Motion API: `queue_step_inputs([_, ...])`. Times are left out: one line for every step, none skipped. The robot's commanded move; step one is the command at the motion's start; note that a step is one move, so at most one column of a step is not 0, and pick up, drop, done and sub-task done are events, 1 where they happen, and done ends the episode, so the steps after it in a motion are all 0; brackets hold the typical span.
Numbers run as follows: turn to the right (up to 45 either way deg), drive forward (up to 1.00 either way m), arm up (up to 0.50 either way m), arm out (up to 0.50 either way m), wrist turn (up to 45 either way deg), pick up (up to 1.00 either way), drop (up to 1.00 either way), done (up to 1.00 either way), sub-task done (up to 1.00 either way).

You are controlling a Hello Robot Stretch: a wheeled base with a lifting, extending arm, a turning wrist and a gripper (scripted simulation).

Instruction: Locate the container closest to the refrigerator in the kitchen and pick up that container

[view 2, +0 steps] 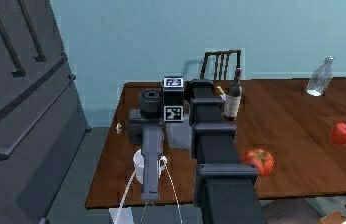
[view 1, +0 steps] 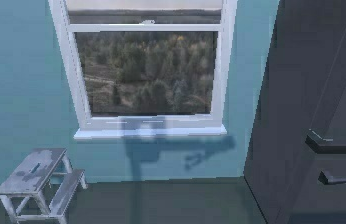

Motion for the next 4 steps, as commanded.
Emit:
queue_step_inputs([0.0,0.00,0.00,0.00,45.0,0.00,0.00,0.00,0.00])
queue_step_inputs([0.0,0.00,0.00,0.00,45.0,0.00,0.00,0.00,0.00])
queue_step_inputs([0.0,0.00,0.00,0.00,45.0,0.00,0.00,0.00,0.00])
queue_step_inputs([0.0,0.00,0.00,0.00,27.0,0.00,0.00,0.00,0.00])
